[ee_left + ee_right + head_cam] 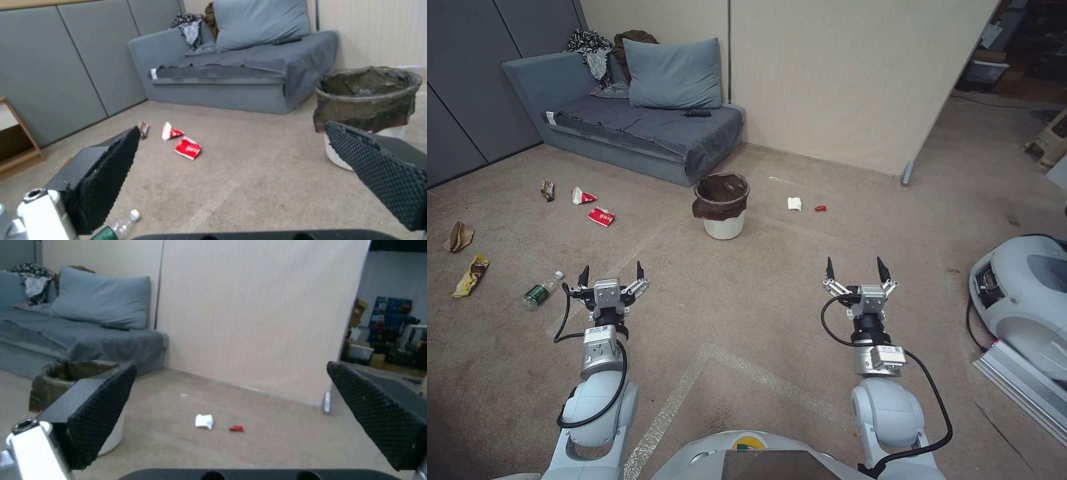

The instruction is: Pick up the trash bin, then pick up the garbage from the floor and place it into the trash bin.

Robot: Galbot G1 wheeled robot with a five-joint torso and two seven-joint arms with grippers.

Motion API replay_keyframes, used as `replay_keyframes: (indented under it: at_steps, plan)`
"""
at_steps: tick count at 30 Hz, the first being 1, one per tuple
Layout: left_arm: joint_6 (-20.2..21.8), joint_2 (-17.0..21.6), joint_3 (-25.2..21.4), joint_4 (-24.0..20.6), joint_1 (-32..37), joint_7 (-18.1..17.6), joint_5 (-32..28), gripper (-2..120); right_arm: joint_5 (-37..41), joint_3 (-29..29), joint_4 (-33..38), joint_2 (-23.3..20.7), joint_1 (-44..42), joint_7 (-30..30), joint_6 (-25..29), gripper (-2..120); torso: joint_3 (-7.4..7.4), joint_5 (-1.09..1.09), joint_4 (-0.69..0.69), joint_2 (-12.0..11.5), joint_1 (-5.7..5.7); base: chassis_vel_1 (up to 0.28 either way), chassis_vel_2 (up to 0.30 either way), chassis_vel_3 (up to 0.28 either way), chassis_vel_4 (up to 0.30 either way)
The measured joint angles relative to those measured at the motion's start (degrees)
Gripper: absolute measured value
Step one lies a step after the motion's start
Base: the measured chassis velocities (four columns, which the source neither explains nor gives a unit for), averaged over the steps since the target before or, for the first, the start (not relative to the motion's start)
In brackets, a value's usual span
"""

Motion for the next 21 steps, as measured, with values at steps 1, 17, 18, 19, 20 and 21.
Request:
replay_keyframes:
  at_steps: [1,17,18,19,20,21]
  plan:
    - [0.0,0.0,0.0,0.0,0.0,0.0,0.0,100,0.0,0.0,0.0,0.0,0.0,0.0,0.0,100,0.0,0.0,0.0,0.0,0.0,0.0,0.0,0.0,0.0]
    - [-0.17,-0.04,0.0,0.24,0.16,0.23,0.09,100,0.43,0.18,-0.51,-0.06,-0.39,-1.31,0.52,100,0.0,0.0,0.0,0.0,0.0,0.0,0.0,0.0,0.0]
    - [-0.17,-0.04,0.0,0.24,0.16,0.23,0.09,100,0.43,0.18,-0.51,-0.06,-0.39,-1.31,0.52,100,0.0,0.0,0.0,0.0,0.0,0.0,0.0,0.0,0.0]
    - [-0.19,-0.05,-0.01,0.32,0.19,0.23,0.15,100,0.46,0.2,-0.63,-0.06,-0.39,-1.35,0.63,100,0.0,0.0,0.0,0.0,0.0,0.0,0.0,0.0,0.0]
    - [-0.19,-0.05,-0.01,0.34,0.21,0.23,0.16,100,0.47,0.21,-0.67,-0.06,-0.39,-1.36,0.66,100,0.0,0.0,0.0,0.0,0.0,0.0,0.0,0.0,0.0]
    - [-0.21,-0.06,-0.02,0.38,0.23,0.23,0.2,100,0.47,0.22,-0.72,-0.07,-0.39,-1.38,0.72,100,0.0,0.0,0.0,0.0,0.0,0.0,0.0,0.0,0.0]
